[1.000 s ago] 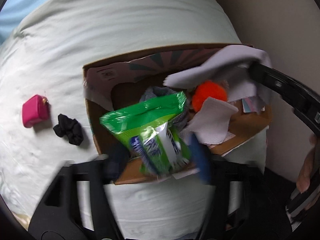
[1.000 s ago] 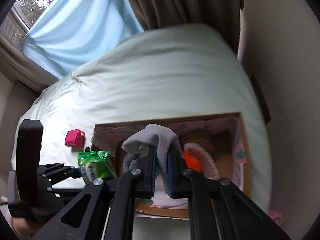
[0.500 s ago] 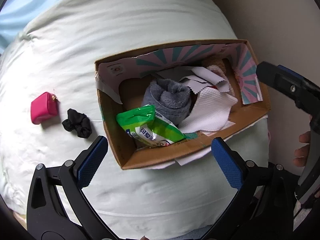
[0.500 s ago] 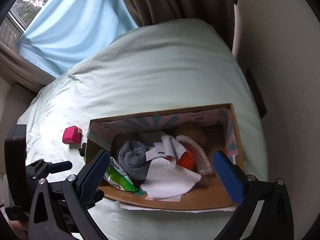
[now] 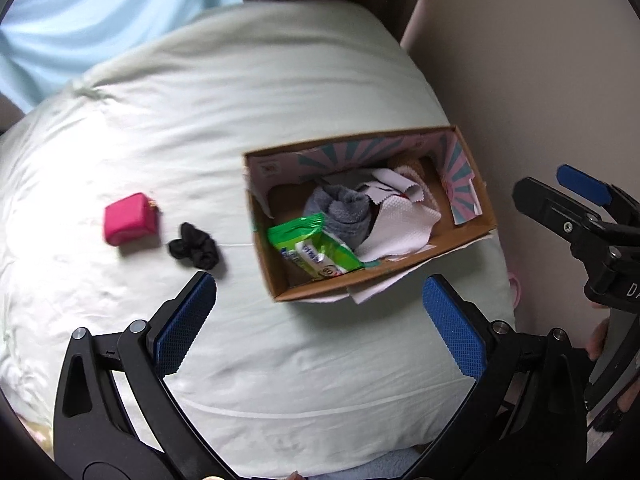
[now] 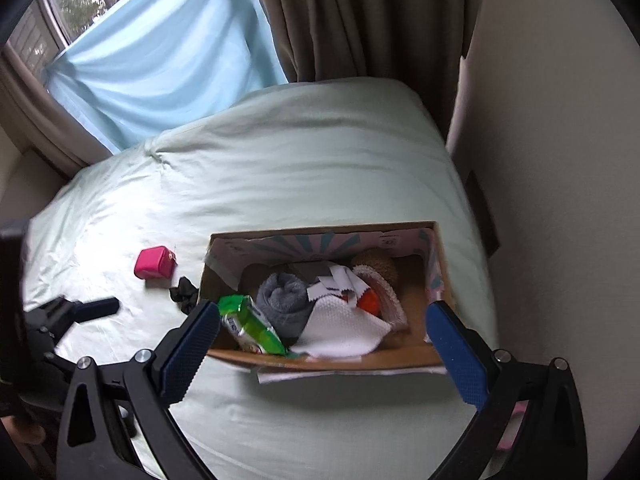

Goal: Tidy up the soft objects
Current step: 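Withdraw both tools from the box toward the pink pouch and hair ties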

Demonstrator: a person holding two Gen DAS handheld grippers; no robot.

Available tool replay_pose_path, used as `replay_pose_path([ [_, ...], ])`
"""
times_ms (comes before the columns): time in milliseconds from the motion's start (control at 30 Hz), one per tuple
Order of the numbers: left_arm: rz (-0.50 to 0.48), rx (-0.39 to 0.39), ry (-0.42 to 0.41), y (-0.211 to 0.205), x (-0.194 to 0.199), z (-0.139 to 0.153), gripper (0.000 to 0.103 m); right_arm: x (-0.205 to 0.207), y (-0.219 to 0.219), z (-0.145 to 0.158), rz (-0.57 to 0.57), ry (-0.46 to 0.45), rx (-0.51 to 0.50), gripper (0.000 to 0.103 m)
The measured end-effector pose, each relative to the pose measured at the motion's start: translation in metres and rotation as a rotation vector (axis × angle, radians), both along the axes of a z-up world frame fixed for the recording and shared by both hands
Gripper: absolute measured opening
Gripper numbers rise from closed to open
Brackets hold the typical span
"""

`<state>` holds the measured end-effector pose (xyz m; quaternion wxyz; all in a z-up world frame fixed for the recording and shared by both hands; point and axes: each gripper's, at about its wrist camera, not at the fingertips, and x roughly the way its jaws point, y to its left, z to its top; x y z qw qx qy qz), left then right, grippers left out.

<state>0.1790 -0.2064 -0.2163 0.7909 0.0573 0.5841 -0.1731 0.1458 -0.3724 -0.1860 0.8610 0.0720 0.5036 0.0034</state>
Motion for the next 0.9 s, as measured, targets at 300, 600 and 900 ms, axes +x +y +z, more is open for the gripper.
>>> replay_pose_path([
  [300, 0.062, -0.056, -0.154, 0.084, -0.035, 0.071, 0.103, -0.042, 0.059, 0.068, -0.01, -0.112, -0.029, 0.102],
  [600, 0.103, -0.085, -0.268, 0.187, -0.063, 0.113, 0.103, -0.063, 0.154, 0.111, 0.054, -0.213, -0.045, 0.102],
  [900, 0.095, -0.089, -0.318, 0.268, -0.075, 0.116, 0.103, -0.072, 0.235, 0.106, 0.073, -0.232, 0.0, 0.102],
])
